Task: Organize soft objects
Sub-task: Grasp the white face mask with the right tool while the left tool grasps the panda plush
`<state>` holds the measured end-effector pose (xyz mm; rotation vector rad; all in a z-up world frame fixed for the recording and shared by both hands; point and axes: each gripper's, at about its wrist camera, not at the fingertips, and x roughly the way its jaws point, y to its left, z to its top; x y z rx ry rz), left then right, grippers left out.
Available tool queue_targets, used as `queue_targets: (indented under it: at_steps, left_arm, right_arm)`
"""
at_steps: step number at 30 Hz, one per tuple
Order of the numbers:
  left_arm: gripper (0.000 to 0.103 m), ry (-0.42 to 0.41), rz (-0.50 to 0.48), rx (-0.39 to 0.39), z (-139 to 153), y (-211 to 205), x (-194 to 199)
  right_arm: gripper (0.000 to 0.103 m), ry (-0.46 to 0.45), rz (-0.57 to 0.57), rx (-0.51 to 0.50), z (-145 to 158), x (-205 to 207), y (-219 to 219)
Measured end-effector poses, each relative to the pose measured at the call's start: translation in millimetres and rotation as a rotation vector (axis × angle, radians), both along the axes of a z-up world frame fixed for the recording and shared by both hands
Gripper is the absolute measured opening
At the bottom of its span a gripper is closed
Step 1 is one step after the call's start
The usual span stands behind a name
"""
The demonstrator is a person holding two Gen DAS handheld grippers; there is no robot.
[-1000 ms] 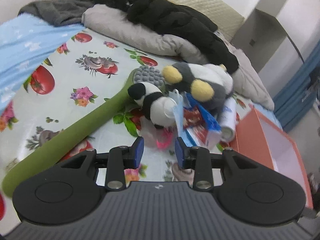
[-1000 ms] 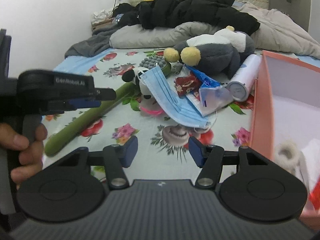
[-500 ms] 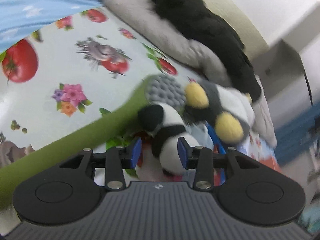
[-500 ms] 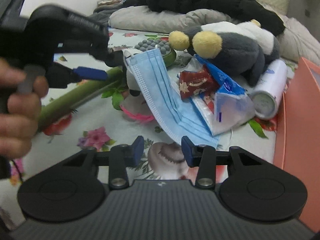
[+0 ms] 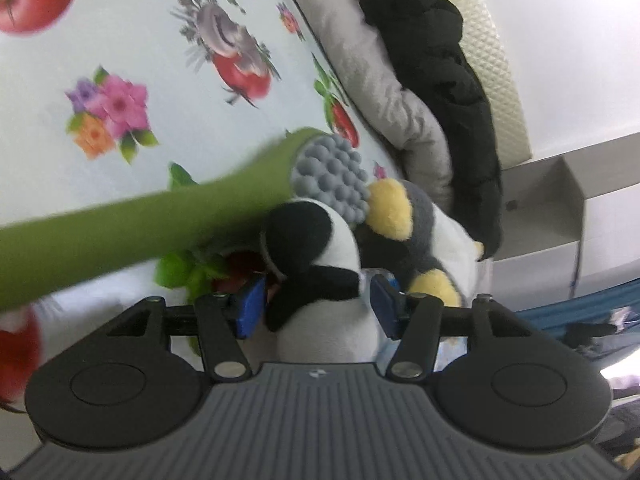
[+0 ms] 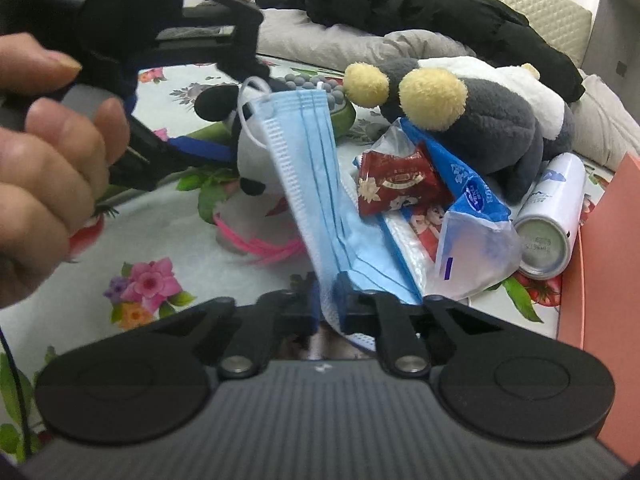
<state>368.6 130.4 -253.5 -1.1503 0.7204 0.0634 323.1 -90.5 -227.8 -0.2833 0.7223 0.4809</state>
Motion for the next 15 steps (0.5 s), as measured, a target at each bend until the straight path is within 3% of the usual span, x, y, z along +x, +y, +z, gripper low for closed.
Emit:
queue_targets:
  at_steps: [7,15]
  left_arm:
    - [0.053,-0.018,-0.012,0.046,10,-1,-6]
    - [0.052,-0.077,-0.06,0.145,55,-5,-37]
  right_arm:
    - [0.003,-0.011,-0.036,0.04,15,-3,-13]
    - [0.003,-0.07,-0.047,0.081,53,-28,-23]
